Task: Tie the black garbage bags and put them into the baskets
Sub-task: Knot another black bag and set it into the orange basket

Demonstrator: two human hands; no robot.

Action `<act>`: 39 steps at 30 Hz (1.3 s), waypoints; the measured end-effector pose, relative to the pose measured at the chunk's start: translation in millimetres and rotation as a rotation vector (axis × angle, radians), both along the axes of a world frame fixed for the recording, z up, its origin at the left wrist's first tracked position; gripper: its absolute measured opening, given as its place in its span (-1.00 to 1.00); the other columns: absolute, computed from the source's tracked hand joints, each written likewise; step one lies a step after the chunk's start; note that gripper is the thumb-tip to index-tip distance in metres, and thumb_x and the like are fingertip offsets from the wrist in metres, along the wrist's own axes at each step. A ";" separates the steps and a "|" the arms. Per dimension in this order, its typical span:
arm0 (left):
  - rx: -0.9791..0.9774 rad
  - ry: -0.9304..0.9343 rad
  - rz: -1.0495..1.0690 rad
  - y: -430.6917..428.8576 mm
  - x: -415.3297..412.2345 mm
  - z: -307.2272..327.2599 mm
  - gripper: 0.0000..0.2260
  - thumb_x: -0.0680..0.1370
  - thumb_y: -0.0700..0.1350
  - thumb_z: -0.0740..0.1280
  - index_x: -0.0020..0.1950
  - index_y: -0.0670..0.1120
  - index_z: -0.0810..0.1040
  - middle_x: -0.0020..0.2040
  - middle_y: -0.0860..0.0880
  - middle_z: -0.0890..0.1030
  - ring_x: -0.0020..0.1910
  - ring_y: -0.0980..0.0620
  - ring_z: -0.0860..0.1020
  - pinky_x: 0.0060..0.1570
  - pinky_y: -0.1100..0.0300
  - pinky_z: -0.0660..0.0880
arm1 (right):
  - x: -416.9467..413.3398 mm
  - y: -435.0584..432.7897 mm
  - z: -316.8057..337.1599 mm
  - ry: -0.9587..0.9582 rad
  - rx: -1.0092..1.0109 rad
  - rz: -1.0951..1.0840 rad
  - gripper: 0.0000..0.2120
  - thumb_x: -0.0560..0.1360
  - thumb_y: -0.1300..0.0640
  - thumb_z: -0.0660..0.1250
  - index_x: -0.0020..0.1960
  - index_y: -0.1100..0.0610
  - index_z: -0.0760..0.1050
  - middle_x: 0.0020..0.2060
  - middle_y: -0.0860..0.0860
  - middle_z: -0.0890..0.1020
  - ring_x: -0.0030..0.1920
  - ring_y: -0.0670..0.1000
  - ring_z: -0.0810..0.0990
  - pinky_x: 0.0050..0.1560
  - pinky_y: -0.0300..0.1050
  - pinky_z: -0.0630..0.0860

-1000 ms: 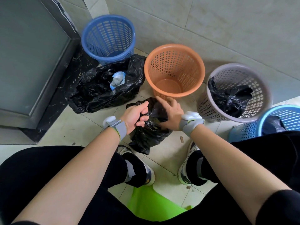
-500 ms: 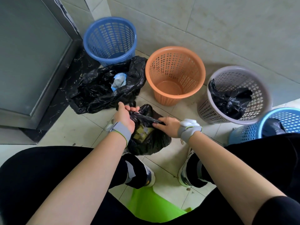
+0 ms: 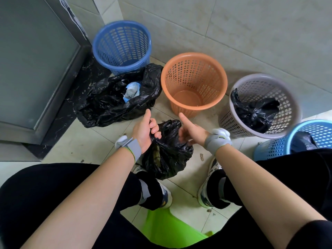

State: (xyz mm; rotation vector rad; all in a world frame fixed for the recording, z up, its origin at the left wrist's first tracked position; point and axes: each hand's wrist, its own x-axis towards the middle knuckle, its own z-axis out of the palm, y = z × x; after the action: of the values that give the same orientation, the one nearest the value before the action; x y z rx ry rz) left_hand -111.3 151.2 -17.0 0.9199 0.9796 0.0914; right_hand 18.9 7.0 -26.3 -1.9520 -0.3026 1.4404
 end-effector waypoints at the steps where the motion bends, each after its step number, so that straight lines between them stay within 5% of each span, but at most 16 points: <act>1: 0.020 0.010 -0.016 -1.5 0.4 0.0 -0.48 0.62 0.24 0.10 -0.41 -0.06 0.16 -0.44 -0.05 0.16 -0.47 -0.03 0.22 -0.33 0.09 0.30 | -3.5 5.0 4.1 0.002 0.018 0.072 -0.29 0.48 -0.50 -0.01 -0.22 0.09 0.55 -0.29 0.02 0.68 -0.25 0.01 0.66 -0.14 -0.13 0.51; 5: 0.113 0.082 -0.041 -5.9 1.0 -4.4 -0.47 0.59 0.28 0.09 -0.44 -0.04 0.20 -0.44 -0.06 0.29 -0.41 -0.06 0.36 -0.20 0.07 0.39 | -12.5 16.1 2.8 -0.133 0.072 0.240 -0.61 0.64 -0.16 0.16 -0.21 0.04 0.54 -0.32 -0.07 0.63 -0.35 -0.12 0.55 -0.27 -0.35 0.46; 7: 0.176 0.125 0.071 -7.0 2.5 -5.7 -0.45 0.58 0.31 0.07 -0.49 -0.01 0.26 -0.39 -0.05 0.49 -0.26 -0.08 0.48 0.06 0.02 0.46 | -12.2 16.1 -2.6 -0.241 0.054 0.250 -0.62 0.64 -0.12 0.17 -0.24 0.04 0.53 -0.35 -0.07 0.61 -0.35 -0.10 0.54 -0.16 -0.22 0.50; 10: -0.025 0.014 0.372 3.7 6.0 -1.9 -0.48 0.65 0.21 0.00 -0.43 -0.03 0.25 -0.36 -0.09 0.57 -0.16 -0.09 0.54 0.22 0.01 0.43 | -6.2 6.8 -14.5 -0.406 -0.052 0.350 -0.58 0.64 -0.18 0.11 -0.25 0.04 0.47 -0.26 -0.02 0.61 -0.15 0.04 0.58 0.03 -0.07 0.50; 13: -0.225 -0.119 0.585 14.7 1.5 1.0 -0.53 0.66 0.19 -0.03 -0.37 -0.03 0.14 -0.52 0.02 0.25 -0.48 -0.01 0.33 -0.07 0.05 0.52 | 3.5 -15.6 -21.2 -0.584 -0.234 0.526 -0.58 0.63 -0.23 0.01 -0.13 -0.01 0.48 -0.10 0.01 0.62 0.01 0.14 0.59 0.06 0.02 0.52; 16: -0.122 0.023 0.530 22.9 -12.0 -2.5 -0.54 0.66 0.19 -0.01 -0.38 0.01 0.07 -0.50 0.04 0.03 -0.58 0.04 0.04 -0.46 0.20 0.14 | 17.8 -44.6 -24.9 -0.675 -0.387 0.576 -0.66 0.66 -0.10 0.03 0.02 -0.03 0.55 -0.03 0.03 0.60 0.00 0.15 0.60 -0.02 0.01 0.57; 19: -0.021 0.135 0.488 35.5 -29.8 -11.6 -0.54 0.66 0.18 0.01 -0.39 0.01 0.09 -0.54 0.08 0.07 -0.61 0.09 0.02 -0.47 0.24 -0.02 | 35.4 -69.7 -27.7 -0.644 -0.518 0.442 -0.69 0.64 -0.09 0.08 0.01 0.02 0.54 -0.03 0.09 0.58 -0.06 0.16 0.56 -0.09 -0.03 0.53; 23: 0.013 0.203 0.492 34.8 -37.8 -23.2 -0.54 0.66 0.17 0.03 -0.38 0.00 0.11 -0.56 0.09 0.10 -0.62 0.10 0.04 -0.53 0.28 0.01 | 47.4 -70.2 -32.3 -0.670 -0.582 0.447 -0.73 0.66 0.07 0.05 0.14 -0.02 0.53 -0.10 0.04 0.53 -0.09 0.14 0.55 -0.10 0.00 0.57; 27: 0.080 0.262 0.365 24.2 -31.0 -31.3 -0.55 0.66 0.17 0.04 -0.34 -0.06 0.23 -0.45 0.01 0.21 -0.60 0.10 0.09 -0.52 0.25 0.07 | 52.1 -67.9 -40.6 -0.720 -0.602 0.347 -0.66 0.66 -0.04 0.01 0.07 0.08 0.52 -0.14 0.10 0.57 -0.17 0.17 0.57 -0.24 -0.03 0.48; 32: 0.210 0.317 0.148 13.6 -30.0 -39.9 -0.54 0.67 0.13 0.07 -0.30 -0.13 0.39 -0.40 -0.07 0.41 -0.57 0.08 0.29 -0.45 0.17 0.27 | 47.3 -54.7 -43.6 -0.704 -0.482 0.089 -0.59 0.62 -0.16 0.01 -0.07 0.11 0.47 -0.16 0.12 0.59 -0.20 0.20 0.55 -0.14 0.01 0.51; 36: 0.462 0.495 -0.123 10.0 -28.3 -47.2 -0.45 0.66 0.20 -0.05 -0.23 -0.12 0.52 -0.20 -0.05 0.60 -0.20 -0.03 0.51 -0.13 0.14 0.39 | 38.4 -34.6 -42.2 -0.345 -0.093 -0.393 -0.63 0.52 -0.24 0.17 -0.11 0.08 0.46 -0.15 0.06 0.62 -0.14 0.18 0.67 -0.04 0.17 0.64; 39: 0.439 0.583 -0.174 14.2 -24.7 -43.2 -0.38 0.63 0.25 -0.16 -0.08 -0.10 0.57 -0.14 -0.09 0.60 -0.20 -0.05 0.51 -0.07 -0.01 0.52 | 32.0 -21.5 -34.7 -0.010 0.251 -0.650 -0.74 0.50 -0.06 0.42 0.15 -0.04 0.54 0.04 0.03 0.63 0.03 0.09 0.65 0.04 0.05 0.65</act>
State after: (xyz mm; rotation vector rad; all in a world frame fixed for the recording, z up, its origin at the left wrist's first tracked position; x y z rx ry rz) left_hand -136.1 165.4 -60.1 1.4793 1.4428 -0.1233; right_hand 50.9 -14.5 -61.0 -1.6372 0.1399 0.9169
